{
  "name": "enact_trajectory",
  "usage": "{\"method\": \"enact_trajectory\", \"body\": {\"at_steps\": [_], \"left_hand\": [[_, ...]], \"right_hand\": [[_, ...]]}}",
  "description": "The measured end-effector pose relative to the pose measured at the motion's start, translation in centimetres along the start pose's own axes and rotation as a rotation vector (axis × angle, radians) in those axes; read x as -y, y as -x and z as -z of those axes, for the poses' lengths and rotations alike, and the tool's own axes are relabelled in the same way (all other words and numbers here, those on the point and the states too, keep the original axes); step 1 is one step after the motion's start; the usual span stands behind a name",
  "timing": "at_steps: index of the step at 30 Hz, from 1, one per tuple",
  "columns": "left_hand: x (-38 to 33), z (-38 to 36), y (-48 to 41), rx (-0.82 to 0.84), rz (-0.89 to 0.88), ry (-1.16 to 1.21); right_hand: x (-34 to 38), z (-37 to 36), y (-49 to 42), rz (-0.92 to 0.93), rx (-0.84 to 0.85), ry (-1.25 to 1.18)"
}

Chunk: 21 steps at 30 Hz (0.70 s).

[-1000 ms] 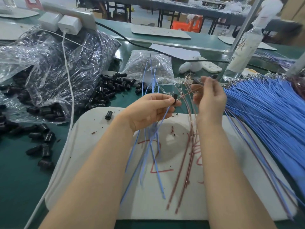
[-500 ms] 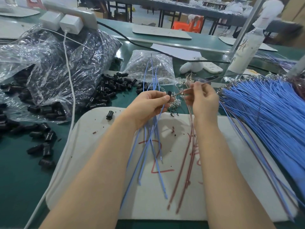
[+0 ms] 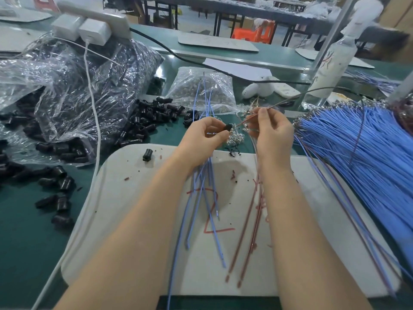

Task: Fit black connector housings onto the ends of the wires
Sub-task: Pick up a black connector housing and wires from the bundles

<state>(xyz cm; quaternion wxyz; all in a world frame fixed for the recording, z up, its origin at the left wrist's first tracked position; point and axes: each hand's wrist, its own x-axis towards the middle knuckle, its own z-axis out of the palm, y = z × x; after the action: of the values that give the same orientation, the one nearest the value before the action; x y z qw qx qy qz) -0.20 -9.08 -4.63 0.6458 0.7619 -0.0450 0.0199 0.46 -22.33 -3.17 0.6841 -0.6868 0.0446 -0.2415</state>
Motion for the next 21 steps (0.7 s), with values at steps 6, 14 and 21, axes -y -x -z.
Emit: {"method": "enact_trajectory", "body": {"at_steps": [6,14,21], "left_hand": [[0.48,-0.22,0.03,-0.059,-0.146,-0.246],[0.39,-0.38,0.08,-0.127,-0.233,-0.327],[0.68,-0.35,-0.06,-0.154,-0.236,-0.355]], "right_hand": [[0.13,-0.28,0.20,0.044,0.006,0.032],[-0.18,-0.43,0.60,0.143,0.097,0.272],[-0.08,-0.38,0.77,0.203,0.086,0.346]]}}
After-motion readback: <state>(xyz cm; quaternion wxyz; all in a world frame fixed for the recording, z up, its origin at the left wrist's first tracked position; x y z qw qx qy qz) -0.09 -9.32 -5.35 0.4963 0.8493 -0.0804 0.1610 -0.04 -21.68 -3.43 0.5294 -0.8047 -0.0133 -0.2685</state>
